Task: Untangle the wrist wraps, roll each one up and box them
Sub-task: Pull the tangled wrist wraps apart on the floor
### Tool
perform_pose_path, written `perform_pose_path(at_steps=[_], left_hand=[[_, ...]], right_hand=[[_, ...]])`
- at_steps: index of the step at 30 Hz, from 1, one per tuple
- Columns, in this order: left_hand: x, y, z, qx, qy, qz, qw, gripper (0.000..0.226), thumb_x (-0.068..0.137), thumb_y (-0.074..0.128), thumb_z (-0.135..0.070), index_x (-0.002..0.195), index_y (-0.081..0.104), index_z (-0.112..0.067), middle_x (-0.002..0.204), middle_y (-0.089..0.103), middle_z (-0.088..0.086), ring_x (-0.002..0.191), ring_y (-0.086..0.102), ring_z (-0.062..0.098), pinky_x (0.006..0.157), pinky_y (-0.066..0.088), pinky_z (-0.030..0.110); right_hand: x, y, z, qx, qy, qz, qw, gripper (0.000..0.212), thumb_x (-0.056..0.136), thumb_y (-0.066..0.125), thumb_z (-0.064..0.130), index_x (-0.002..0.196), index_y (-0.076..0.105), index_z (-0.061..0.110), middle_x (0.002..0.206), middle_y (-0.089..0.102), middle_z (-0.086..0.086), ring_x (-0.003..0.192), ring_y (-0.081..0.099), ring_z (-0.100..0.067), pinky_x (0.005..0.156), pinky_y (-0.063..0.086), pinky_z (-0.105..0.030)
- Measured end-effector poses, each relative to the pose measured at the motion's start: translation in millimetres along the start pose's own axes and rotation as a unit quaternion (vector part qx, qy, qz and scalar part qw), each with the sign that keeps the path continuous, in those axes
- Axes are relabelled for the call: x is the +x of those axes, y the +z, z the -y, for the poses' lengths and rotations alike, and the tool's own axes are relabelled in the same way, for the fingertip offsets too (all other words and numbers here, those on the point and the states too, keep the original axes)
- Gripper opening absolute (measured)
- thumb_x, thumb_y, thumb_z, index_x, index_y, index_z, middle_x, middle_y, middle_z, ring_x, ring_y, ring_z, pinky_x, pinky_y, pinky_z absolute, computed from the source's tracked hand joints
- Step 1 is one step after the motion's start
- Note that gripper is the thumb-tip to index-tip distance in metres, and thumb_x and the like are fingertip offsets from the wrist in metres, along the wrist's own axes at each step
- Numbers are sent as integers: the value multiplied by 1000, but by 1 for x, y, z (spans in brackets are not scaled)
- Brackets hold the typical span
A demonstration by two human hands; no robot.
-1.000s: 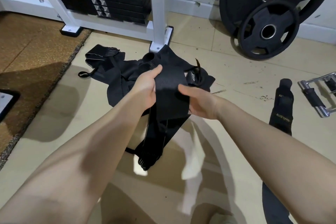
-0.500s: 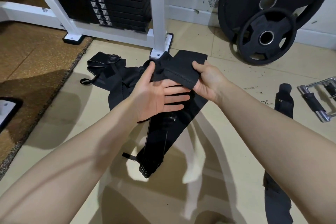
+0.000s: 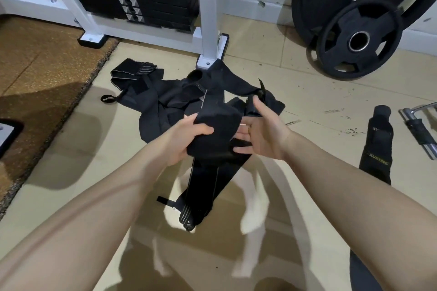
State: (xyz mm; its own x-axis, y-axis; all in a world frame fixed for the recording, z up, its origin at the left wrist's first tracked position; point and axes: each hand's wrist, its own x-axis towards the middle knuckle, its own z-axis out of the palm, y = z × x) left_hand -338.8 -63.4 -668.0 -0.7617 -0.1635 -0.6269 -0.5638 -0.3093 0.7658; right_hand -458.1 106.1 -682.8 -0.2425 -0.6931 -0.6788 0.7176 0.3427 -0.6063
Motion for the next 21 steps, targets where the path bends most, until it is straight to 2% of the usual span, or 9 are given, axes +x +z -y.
perform_pose_path(at_steps=[3, 6, 9, 11, 13, 14, 16, 18, 21], left_hand=[[-4, -13, 19, 150, -40, 87, 984, 28, 86, 60, -9, 114, 63, -10, 113, 71, 8, 109, 65, 24, 100, 47, 37], [2, -21, 22, 119, -116, 123, 978, 54, 78, 59, -49, 116, 63, -12, 119, 67, 12, 110, 64, 24, 101, 46, 39], [27, -23, 15, -32, -87, 55, 994, 66, 87, 32, -71, 117, 65, -22, 117, 69, 6, 107, 66, 20, 92, 49, 37], [45, -17, 11, -116, -57, -28, 991, 60, 95, 32, -60, 119, 65, -16, 119, 68, 8, 106, 67, 20, 88, 51, 33], [64, -10, 11, -135, -38, -102, 985, 43, 101, 40, -40, 123, 61, -10, 121, 67, 11, 106, 67, 21, 83, 52, 32], [70, -6, 11, -114, -22, -118, 986, 35, 102, 42, -29, 124, 60, -8, 119, 67, 11, 106, 67, 22, 82, 53, 32], [84, -3, 14, -74, 22, -121, 990, 29, 101, 44, -14, 125, 58, -9, 119, 68, 9, 109, 65, 22, 88, 53, 33], [93, 1, 11, -42, 51, -125, 990, 29, 98, 47, -6, 124, 58, -12, 118, 68, 6, 109, 65, 20, 92, 53, 34], [103, 3, 7, -23, 54, -133, 989, 40, 90, 42, 9, 119, 59, -13, 114, 69, 8, 104, 66, 22, 90, 53, 37]], right_hand=[[29, 1, 1, 139, -63, -85, 985, 46, 99, 39, 45, 111, 61, 6, 104, 68, -7, 98, 65, -21, 88, 52, -33], [54, 12, 0, 73, -89, -100, 988, 22, 100, 39, 5, 110, 57, 12, 97, 66, -5, 84, 66, -17, 70, 56, -28], [68, 19, -14, -70, -88, -6, 994, 29, 95, 43, -4, 110, 55, 17, 97, 65, -5, 95, 62, -24, 85, 48, -36], [75, 12, -18, -127, -67, 18, 989, 33, 94, 45, -6, 113, 56, 19, 106, 66, -6, 105, 62, -25, 93, 48, -39], [87, 0, -4, -221, -19, 14, 975, 29, 94, 46, -5, 106, 61, 17, 106, 67, -4, 101, 65, -22, 86, 53, -30], [93, -9, 4, -287, 21, -10, 958, 22, 94, 47, 0, 95, 63, 15, 96, 68, -2, 89, 66, -18, 77, 52, -23], [108, -37, 15, -394, 11, -177, 902, 19, 93, 50, 14, 81, 62, 7, 81, 61, -7, 71, 59, -18, 66, 45, -27], [116, -74, 13, -471, -164, -354, 791, 23, 92, 50, 19, 100, 64, 3, 101, 61, -12, 96, 58, -22, 78, 43, -33], [117, -106, 15, -626, -168, -335, 684, 54, 93, 56, 21, 140, 38, 5, 147, 37, -15, 135, 34, -29, 109, 28, -33]])
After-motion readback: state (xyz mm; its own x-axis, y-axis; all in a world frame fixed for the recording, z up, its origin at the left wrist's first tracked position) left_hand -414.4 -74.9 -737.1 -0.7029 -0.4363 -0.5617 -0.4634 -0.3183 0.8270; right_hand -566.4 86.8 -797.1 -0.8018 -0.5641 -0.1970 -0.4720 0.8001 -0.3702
